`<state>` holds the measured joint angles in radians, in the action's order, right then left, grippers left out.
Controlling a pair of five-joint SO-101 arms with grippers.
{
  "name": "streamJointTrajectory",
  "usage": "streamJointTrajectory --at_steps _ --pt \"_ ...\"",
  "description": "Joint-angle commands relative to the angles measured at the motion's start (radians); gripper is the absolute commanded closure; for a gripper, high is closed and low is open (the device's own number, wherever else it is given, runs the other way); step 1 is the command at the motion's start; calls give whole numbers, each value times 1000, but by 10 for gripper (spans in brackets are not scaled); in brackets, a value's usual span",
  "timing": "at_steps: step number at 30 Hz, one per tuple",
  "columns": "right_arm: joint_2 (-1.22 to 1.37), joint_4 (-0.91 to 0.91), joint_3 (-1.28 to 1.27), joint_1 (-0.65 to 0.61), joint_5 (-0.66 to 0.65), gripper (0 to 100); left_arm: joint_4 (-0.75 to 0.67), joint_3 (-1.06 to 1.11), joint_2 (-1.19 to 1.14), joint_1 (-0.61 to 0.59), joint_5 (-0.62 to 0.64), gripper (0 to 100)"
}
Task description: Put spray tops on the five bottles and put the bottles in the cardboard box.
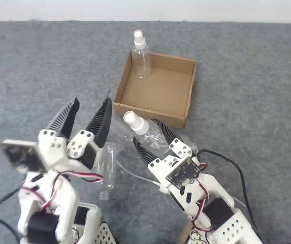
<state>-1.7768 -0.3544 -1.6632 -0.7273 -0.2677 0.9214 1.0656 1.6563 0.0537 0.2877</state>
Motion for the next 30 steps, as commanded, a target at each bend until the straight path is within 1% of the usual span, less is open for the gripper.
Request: streamJointTrajectory --at_steps 1,5,7,20,22,25,27,30 --pt "-38 -2 -20 8 -8 991 -41 90 2 -5 61 772" --pt "-39 -2 -20 7 -8 991 -120 179 2 -6 80 771" --pt "-39 -2 -20 7 -8 991 -137 209 2 0 80 771" --pt "-39 -2 -20 7 -8 991 -133 232 2 6 78 768" --pt "-39 -4 -20 7 -8 991 -133 232 2 29 54 768" --pt "-38 -4 -20 7 -8 991 -107 232 2 100 8 768" --pt "-36 -4 -20 7 -8 991 -87 229 2 137 0 768" --pt "-36 -4 -20 7 -8 991 -77 228 2 161 0 768"
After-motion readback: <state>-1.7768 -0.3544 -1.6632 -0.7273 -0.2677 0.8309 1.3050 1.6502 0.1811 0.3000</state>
